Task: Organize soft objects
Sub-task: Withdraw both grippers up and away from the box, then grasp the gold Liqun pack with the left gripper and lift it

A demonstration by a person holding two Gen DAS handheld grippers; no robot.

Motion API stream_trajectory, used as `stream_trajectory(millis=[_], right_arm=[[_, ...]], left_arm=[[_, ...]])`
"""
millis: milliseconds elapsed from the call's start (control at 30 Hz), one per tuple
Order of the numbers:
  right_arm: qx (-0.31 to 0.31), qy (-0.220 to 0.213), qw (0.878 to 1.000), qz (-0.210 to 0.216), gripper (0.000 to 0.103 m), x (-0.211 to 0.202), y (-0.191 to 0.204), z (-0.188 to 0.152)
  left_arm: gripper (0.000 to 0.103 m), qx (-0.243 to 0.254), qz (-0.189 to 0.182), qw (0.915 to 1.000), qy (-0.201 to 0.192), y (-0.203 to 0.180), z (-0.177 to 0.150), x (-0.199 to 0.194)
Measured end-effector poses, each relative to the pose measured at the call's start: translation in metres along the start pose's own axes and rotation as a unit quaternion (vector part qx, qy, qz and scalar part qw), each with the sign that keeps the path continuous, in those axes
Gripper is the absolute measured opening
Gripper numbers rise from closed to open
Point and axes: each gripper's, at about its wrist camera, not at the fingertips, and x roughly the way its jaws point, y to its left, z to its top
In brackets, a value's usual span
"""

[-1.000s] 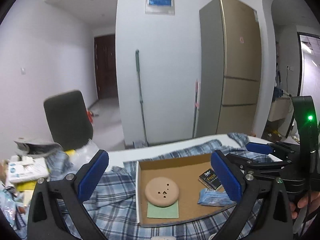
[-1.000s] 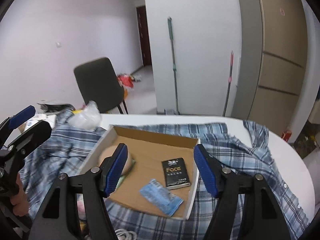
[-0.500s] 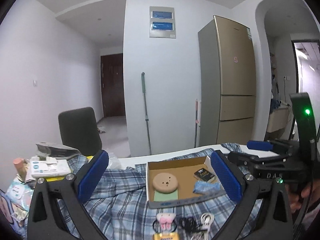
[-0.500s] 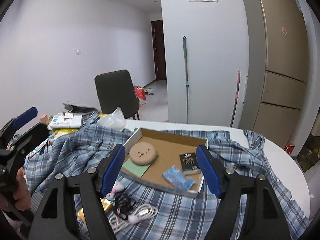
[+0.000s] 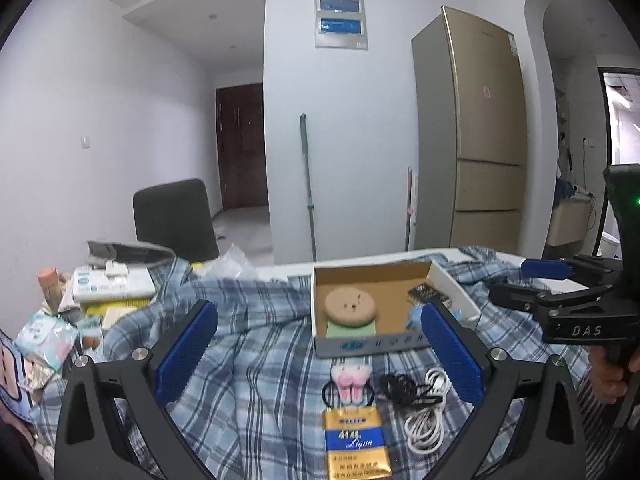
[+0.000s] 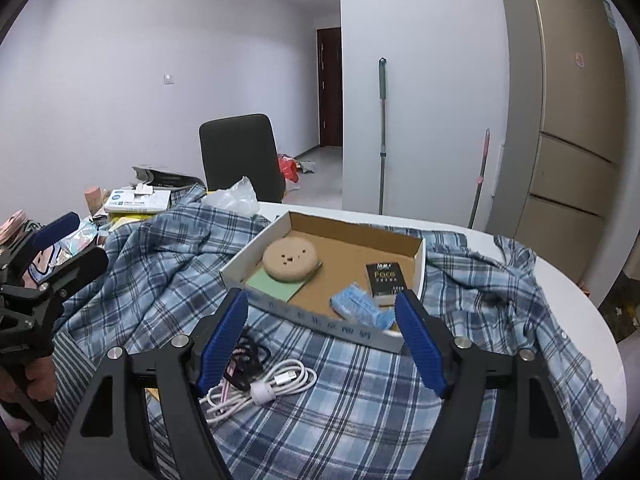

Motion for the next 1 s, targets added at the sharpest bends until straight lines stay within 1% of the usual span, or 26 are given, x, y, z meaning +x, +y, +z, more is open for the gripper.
stream_trajectory(millis=[100, 167, 300, 367, 467, 533, 567, 600, 700, 733, 800, 933, 967, 1000], right_arm=[[-0.002, 0.002, 1.0, -0.007, 0.075, 0.005, -0.001, -0.007], [-0.007, 0.003, 1.0, -0.013, 0.075, 0.009, -0.001, -0.01], [-0.006, 0.011, 1.0, -0.009, 0.075, 0.014, -0.002, -0.014], [-0.005, 0.014, 1.0, -0.007, 0.075, 0.015, -0.003, -0.015], [-0.006, 0.015, 1.0, -0.008, 0.075, 0.015, -0.003, -0.018], [-0.007, 0.016, 1.0, -0.008, 0.075, 0.016, -0.003, -0.019], [-0.008, 0.017, 1.0, -0.007, 0.075, 0.016, -0.003, -0.019], [-0.008, 0.018, 1.0, -0.007, 0.075, 0.017, -0.003, -0.019], [-0.012, 0.021, 1.0, -0.007, 0.075, 0.019, -0.002, -0.021], [-0.012, 0.022, 1.0, -0.007, 0.075, 0.019, -0.002, -0.022], [-0.011, 0.026, 1.0, -0.006, 0.075, 0.02, -0.002, -0.023], [-0.01, 0.027, 1.0, -0.005, 0.075, 0.021, -0.003, -0.024], [-0.01, 0.027, 1.0, -0.005, 0.075, 0.022, -0.003, -0.024], [-0.01, 0.027, 1.0, -0.004, 0.075, 0.021, -0.003, -0.024]], left_arm=[[0.103, -0.002, 0.0, 0.9998, 0.018, 0.001, -0.011, 0.007], [0.103, -0.002, -0.002, 0.9992, 0.039, 0.001, -0.017, 0.014], [0.103, -0.005, -0.012, 0.9947, 0.102, -0.002, -0.029, 0.033], [0.1, 0.002, -0.006, 0.9901, 0.14, -0.006, -0.035, 0.044], [0.099, 0.001, -0.011, 0.9828, 0.184, -0.01, -0.046, 0.058], [0.098, -0.002, -0.015, 0.9783, 0.207, -0.012, -0.052, 0.064], [0.096, -0.005, -0.017, 0.9752, 0.221, -0.013, -0.056, 0.069], [0.093, -0.007, -0.02, 0.9729, 0.23, -0.014, -0.059, 0.072], [0.092, -0.01, -0.029, 0.9647, 0.262, -0.017, -0.067, 0.081], [0.092, -0.013, -0.032, 0.9604, 0.276, -0.018, -0.07, 0.086], [0.082, -0.018, -0.035, 0.9532, 0.3, -0.019, -0.076, 0.094], [0.078, -0.023, -0.036, 0.9419, 0.333, -0.018, -0.084, 0.106], [0.075, -0.027, -0.039, 0.9389, 0.341, -0.018, -0.086, 0.108], [0.074, -0.029, -0.04, 0.9379, 0.343, -0.017, -0.086, 0.109]])
